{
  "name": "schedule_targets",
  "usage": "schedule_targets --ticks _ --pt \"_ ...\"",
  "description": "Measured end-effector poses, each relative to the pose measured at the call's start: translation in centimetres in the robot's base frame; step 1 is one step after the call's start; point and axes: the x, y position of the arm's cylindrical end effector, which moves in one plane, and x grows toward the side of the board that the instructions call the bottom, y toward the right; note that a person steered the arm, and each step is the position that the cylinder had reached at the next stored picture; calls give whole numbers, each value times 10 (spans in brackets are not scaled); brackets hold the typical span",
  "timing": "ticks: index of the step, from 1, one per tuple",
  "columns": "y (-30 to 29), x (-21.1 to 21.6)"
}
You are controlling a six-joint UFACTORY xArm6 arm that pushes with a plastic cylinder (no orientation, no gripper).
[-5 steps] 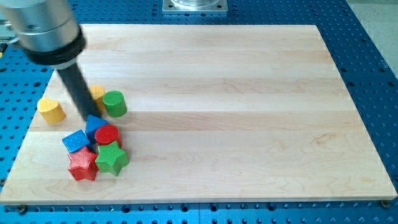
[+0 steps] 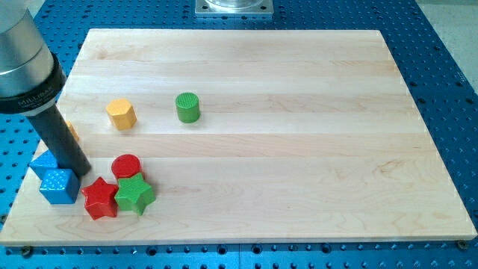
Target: Slide the triangle to the top left of the blue cube
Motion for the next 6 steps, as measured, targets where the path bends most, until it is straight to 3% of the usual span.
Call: schedule_targets --ticks 3,6 --pt "-2 -23" --pt "-76 -26"
